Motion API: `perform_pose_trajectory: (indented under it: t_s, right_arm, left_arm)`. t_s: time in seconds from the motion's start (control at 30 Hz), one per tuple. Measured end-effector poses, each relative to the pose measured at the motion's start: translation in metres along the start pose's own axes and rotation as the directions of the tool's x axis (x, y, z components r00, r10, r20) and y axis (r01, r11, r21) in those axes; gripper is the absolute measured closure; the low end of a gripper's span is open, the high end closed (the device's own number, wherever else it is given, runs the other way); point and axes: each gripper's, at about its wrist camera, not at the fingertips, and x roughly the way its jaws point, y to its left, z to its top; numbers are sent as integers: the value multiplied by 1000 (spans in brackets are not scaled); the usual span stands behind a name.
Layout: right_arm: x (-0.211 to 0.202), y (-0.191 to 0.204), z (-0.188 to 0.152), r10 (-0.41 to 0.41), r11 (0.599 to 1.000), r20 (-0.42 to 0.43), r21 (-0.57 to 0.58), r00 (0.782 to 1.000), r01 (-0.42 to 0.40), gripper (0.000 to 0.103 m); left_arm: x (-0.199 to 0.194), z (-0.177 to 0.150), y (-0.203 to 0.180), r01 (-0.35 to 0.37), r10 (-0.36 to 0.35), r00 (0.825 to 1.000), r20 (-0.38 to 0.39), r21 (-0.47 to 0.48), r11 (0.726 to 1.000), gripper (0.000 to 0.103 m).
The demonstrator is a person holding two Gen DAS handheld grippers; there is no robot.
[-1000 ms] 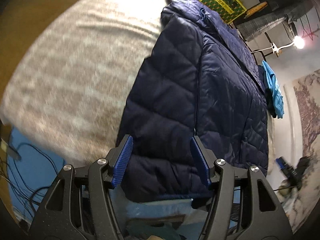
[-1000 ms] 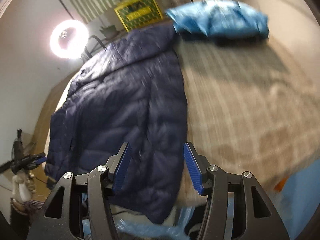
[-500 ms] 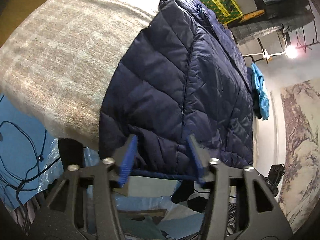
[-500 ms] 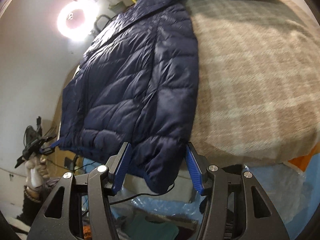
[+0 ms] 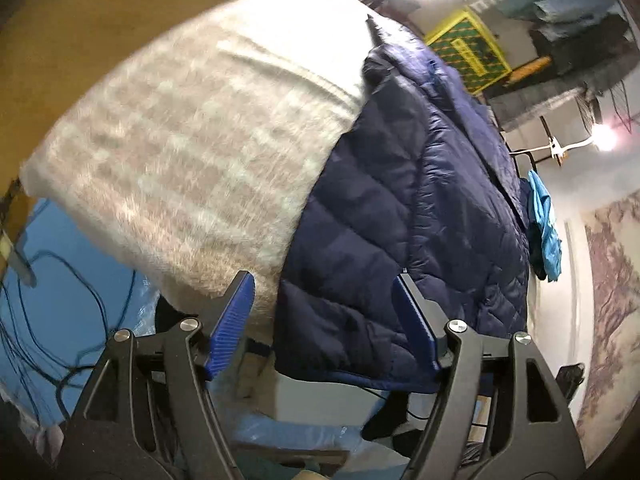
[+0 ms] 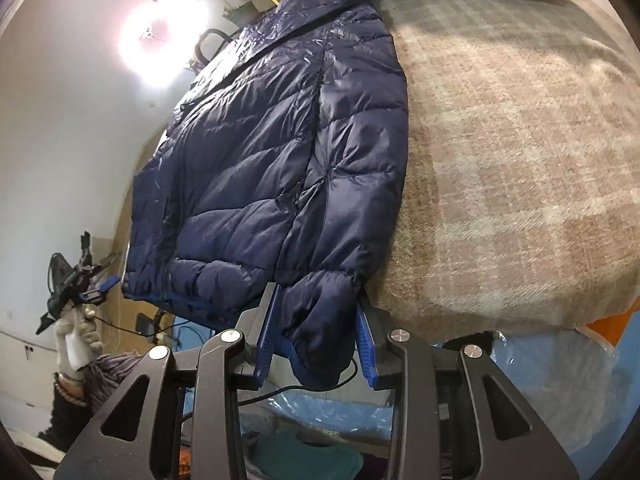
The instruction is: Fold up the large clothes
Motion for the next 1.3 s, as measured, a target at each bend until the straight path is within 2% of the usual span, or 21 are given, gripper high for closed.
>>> perform_pose_trajectory:
  t_s: [0.03,0.1,0.13,0.2,0.23,0.27,0.33,0.37,0.4,0.43,0.5,0.53,0.63,0.7,0.77,0.83,0.9,0.93,1.03,1.3]
  right_arm:
    - [1,-1,0,-5,1000,-4,5,1000,5,59]
    - [2,-1,1,-7,1000,-5,10,1000,7,54]
    - [3,-1,1,1,1000,-10,12,1000,-1,54]
    - [6,1,1,9,1000,-20,11,1000,-9,54]
    - [8,1,0,12,1000,-27,10,1000,-11,54]
    - [10,2,-1,14,1000,-35,8,999,-13,54]
    - [13,3,-2,16,1000,-43,3,999,-16,54]
    - [14,3,-2,16,1000,-44,1,999,-16,55]
    - [14,4,-2,15,1000,-39,-1,999,-15,63]
    - [14,6,-3,20,1000,-38,-4,999,-20,78]
    - [15,10,-4,22,999,-44,-22,999,-23,95]
    - [14,12,-4,19,999,-38,-32,999,-20,97]
    - [-2,17,-3,21,999,19,-46,1000,-20,100]
    - [-28,17,-2,65,998,93,-23,994,-64,100]
    - [-51,16,-3,92,996,157,-12,983,-91,100]
    - [-65,13,-5,86,996,202,-6,976,-86,100]
    - [-58,5,-9,58,998,186,21,981,-63,100]
    - [-48,1,-9,24,999,151,37,988,-30,100]
    - [-29,3,-6,-24,999,92,37,995,21,101]
    - [-62,18,28,73,997,207,17,976,-78,101]
  left_arm:
    - [6,0,5,18,-19,999,-30,-25,1000,30]
    - [17,-2,9,44,-49,996,-78,-57,997,30]
    - [23,-3,10,49,-55,993,-100,-65,997,30]
    - [30,-6,8,49,-56,990,-126,-57,997,37]
    - [30,-7,5,40,-44,992,-120,-42,998,42]
    - [31,-8,2,39,-42,992,-123,-24,999,60]
    - [31,-9,1,50,-52,989,-135,-25,998,83]
    - [30,-9,2,54,-58,990,-128,-33,998,88]
    - [29,-10,1,65,-69,990,-121,-38,997,92]
    - [26,-10,0,82,-85,990,-116,-35,996,94]
    - [17,-11,-6,102,-103,990,-95,-12,995,96]
    - [10,-10,-9,119,-119,990,-81,-6,993,97]
    - [-12,-8,-12,206,-207,977,-43,-34,978,98]
    - [-31,-10,-12,250,-251,968,-18,-38,968,99]
    - [-41,-13,-14,250,-250,968,-3,-16,968,99]
    - [-35,-18,-13,236,-236,971,-33,-17,972,99]
    - [-19,-22,-13,190,-190,979,-74,-4,982,99]
    - [-10,-23,-13,177,-177,980,-95,-9,984,100]
    - [-7,-21,-14,201,-204,974,-96,-39,979,100]
    - [-40,22,-51,273,-273,962,6,14,962,100]
